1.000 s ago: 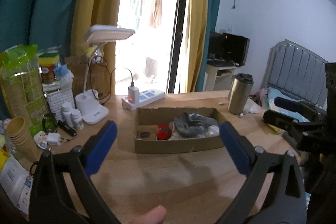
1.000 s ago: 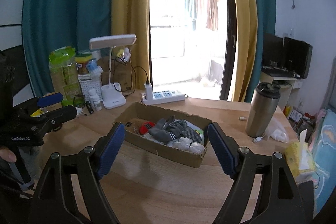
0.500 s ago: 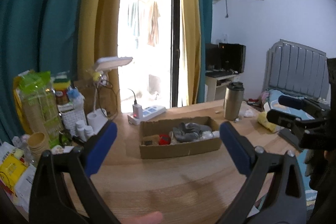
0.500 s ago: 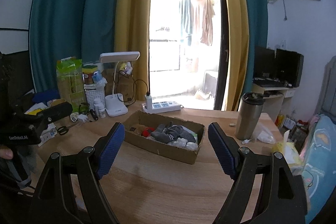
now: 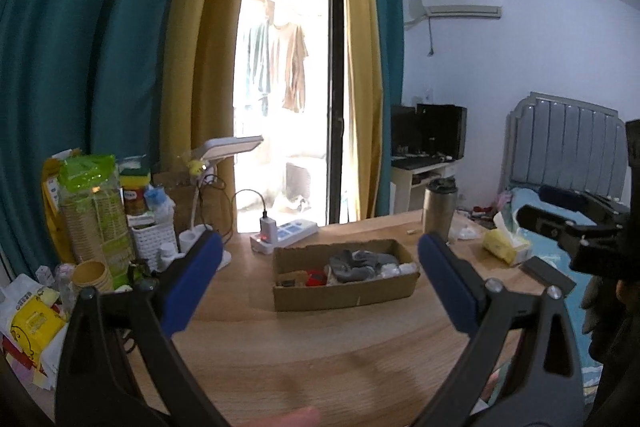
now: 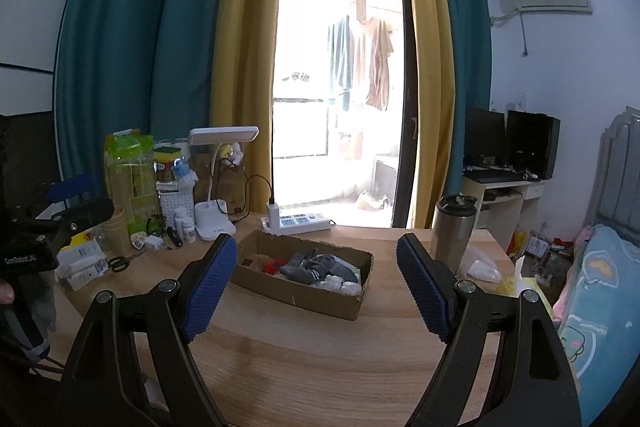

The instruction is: Organize soft objects

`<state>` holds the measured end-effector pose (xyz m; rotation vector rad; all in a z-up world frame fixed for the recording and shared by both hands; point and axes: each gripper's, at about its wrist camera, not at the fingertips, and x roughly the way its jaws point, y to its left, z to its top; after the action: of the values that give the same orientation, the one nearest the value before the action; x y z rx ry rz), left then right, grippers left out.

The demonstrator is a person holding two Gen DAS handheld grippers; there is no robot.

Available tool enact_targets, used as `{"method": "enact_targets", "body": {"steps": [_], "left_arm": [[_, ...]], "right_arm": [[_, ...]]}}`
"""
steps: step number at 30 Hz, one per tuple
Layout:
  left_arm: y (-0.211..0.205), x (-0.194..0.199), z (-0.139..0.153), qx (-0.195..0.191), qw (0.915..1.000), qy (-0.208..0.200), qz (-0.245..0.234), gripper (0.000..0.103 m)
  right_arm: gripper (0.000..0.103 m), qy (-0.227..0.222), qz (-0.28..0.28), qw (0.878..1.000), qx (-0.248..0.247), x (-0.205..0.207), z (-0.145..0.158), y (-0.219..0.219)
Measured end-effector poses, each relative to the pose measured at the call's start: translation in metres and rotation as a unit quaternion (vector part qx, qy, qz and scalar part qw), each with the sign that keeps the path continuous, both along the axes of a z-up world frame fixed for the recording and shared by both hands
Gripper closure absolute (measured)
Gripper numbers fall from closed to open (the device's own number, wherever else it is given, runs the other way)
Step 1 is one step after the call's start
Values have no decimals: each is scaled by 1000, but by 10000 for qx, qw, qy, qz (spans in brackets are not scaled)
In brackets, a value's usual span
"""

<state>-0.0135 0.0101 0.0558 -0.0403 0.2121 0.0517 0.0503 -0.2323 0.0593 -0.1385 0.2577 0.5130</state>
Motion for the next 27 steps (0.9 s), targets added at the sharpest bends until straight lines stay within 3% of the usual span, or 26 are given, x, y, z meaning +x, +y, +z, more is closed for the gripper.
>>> {"method": "enact_targets", "body": {"steps": [27], "left_arm": [[-14, -14, 5, 10, 9999, -109, -74, 4]], "right_arm": [[18, -60, 73, 10000, 28, -14, 0, -3]]}}
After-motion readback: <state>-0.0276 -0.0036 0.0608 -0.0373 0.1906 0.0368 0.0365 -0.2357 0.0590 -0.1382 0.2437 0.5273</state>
